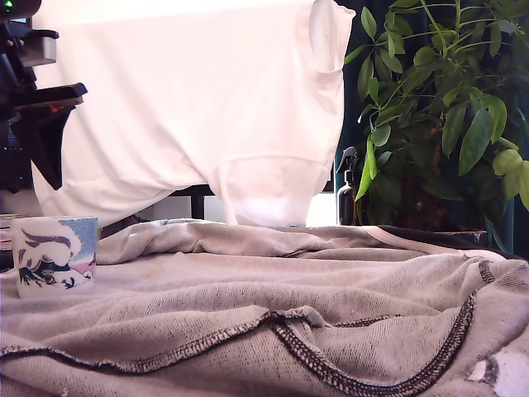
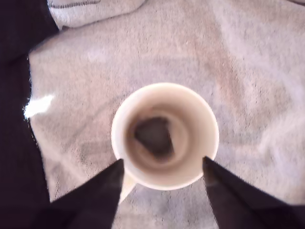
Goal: Pick the grey coffee capsule and place it inside the blue coffee cup
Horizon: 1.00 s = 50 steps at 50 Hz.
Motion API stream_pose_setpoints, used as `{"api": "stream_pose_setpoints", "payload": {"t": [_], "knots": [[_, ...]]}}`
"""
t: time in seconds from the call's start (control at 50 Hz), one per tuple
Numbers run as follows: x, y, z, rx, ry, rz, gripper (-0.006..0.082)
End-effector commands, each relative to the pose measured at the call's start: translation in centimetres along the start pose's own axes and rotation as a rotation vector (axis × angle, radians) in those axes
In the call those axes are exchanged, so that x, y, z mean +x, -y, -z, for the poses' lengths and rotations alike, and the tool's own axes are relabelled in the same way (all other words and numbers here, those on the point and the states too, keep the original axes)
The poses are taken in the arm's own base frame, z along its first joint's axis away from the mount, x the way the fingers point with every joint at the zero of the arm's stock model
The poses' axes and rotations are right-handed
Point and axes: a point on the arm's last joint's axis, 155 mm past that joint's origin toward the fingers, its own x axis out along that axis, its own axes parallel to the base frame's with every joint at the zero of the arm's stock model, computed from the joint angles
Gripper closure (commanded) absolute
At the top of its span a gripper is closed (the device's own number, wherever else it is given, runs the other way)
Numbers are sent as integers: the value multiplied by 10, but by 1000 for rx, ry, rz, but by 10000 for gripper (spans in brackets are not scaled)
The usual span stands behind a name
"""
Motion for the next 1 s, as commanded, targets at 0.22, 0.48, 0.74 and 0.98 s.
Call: {"api": "stream_pose_setpoints", "payload": {"t": [0.22,0.48,0.74,0.98], "knots": [[3,-3,-2,45,1,-5,449],[-14,-11,-11,62,58,-16,790],[-49,-13,-40,66,303,-8,790],[-77,-17,-45,96,539,-22,790]]}}
